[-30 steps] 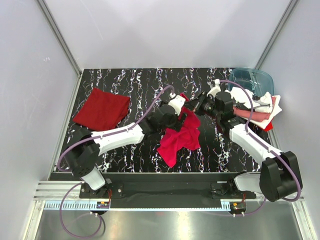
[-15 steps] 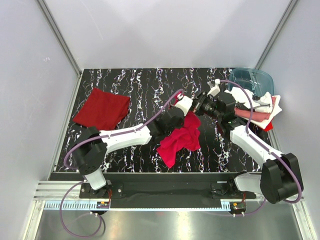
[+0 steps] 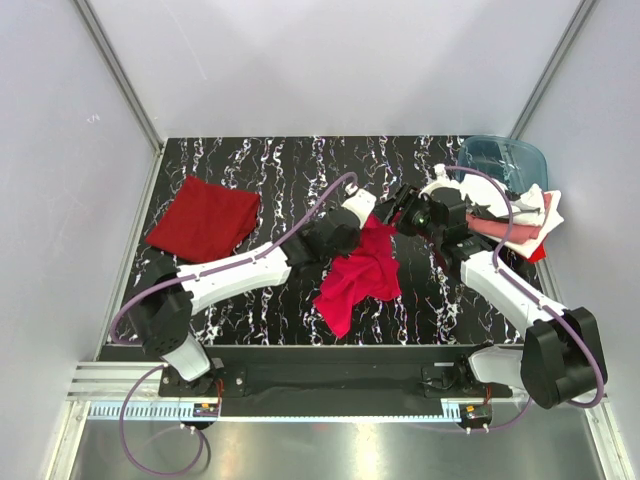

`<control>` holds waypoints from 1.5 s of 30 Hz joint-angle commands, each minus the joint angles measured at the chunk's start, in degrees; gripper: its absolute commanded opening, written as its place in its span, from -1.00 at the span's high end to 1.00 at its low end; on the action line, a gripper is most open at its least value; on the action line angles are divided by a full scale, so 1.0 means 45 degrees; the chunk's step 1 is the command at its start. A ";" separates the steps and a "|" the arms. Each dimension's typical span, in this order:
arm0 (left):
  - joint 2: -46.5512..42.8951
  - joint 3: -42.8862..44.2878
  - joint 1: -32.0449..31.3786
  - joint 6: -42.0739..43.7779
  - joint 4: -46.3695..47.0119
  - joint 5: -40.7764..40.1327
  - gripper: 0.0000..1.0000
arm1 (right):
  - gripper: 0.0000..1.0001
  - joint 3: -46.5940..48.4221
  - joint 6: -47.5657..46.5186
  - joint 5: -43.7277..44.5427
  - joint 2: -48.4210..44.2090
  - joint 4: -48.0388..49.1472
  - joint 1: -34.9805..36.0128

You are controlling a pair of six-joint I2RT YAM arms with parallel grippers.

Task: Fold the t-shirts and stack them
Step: Flatten the tshirt out

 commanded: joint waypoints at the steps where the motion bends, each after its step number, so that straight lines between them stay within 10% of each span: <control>1: -0.0538 0.0776 0.0331 -0.0170 -0.1146 0.0404 1.00 | -0.32 0.0397 -0.1005 0.1248 -0.0552 -0.0140 -0.0043; 13: -0.0870 0.0640 0.1425 -0.0386 -0.1284 0.0286 1.00 | -0.50 -0.0697 -0.3562 -0.1307 -0.1140 0.2086 -0.0062; 20: -0.1201 0.0230 0.2284 -0.0815 -0.0894 0.0383 1.00 | -0.08 0.0142 -0.3974 -0.5236 0.0423 0.2751 0.0191; 31: -0.1671 0.0015 0.2695 -0.1421 -0.1089 0.0540 1.00 | -0.38 0.1139 -0.7742 -0.1491 0.0971 0.0857 0.3959; 45: -0.2529 -0.0102 0.2715 -0.2065 -0.1382 0.2336 1.00 | -0.42 0.0046 -0.8114 0.0622 0.0814 0.2653 0.4664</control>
